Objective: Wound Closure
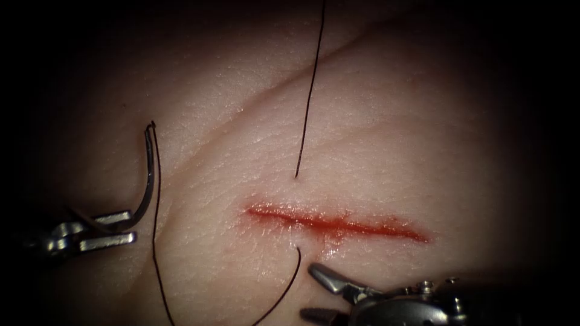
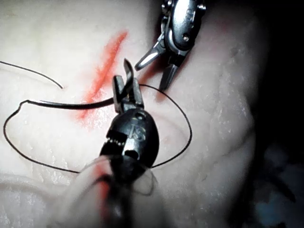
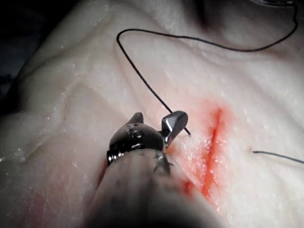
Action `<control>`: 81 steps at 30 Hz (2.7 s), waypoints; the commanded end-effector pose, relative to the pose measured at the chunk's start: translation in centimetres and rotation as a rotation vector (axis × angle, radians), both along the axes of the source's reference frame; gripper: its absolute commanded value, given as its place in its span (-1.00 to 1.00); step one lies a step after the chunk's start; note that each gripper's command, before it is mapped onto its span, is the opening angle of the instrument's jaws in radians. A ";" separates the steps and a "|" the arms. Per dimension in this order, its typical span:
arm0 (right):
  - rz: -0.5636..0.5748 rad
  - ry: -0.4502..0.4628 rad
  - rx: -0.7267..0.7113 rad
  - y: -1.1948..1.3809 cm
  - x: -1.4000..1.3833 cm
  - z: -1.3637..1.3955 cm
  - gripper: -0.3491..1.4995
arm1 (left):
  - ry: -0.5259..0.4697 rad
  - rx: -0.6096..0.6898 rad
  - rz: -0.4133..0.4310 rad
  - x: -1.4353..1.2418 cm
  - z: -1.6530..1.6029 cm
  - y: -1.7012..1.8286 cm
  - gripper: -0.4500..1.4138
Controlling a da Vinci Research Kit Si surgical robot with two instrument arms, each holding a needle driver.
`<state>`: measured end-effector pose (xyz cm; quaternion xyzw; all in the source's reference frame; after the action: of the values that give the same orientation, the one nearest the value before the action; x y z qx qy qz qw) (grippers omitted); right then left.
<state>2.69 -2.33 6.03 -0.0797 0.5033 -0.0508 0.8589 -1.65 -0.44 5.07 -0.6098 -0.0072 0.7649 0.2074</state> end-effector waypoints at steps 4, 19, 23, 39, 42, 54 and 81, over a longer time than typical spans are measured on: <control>-0.025 0.014 -0.052 -0.03 0.15 0.27 0.86 | -0.001 0.001 0.002 -0.02 0.04 -0.05 -1.00; -0.078 0.021 -0.122 -0.07 0.04 0.40 -1.00 | -0.001 0.001 0.003 0.00 0.03 -0.07 -1.00; -0.095 0.031 -0.121 -0.16 -0.11 0.29 -1.00 | -0.002 0.003 0.003 -0.01 0.03 -0.05 -1.00; -0.161 0.094 -0.143 -1.34 0.13 -0.91 -1.00 | -0.001 0.001 0.002 -0.01 0.02 -0.07 -1.00; -0.183 0.100 -0.137 -1.61 0.25 -1.09 -1.00 | -0.001 0.001 0.002 -0.01 0.03 -0.06 -1.00; -0.085 0.060 -0.084 -1.34 0.38 -1.23 0.72 | 0.001 0.001 0.000 -0.04 0.03 -0.07 -1.00; -0.061 0.082 -0.157 -0.07 0.00 0.34 0.85 | 0.001 -0.002 0.001 -0.03 0.05 -0.10 -1.00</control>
<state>2.63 -2.34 6.33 -0.1361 0.5332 -0.1144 0.8271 -1.64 -0.49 5.07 -0.6101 -0.0047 0.7655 0.2046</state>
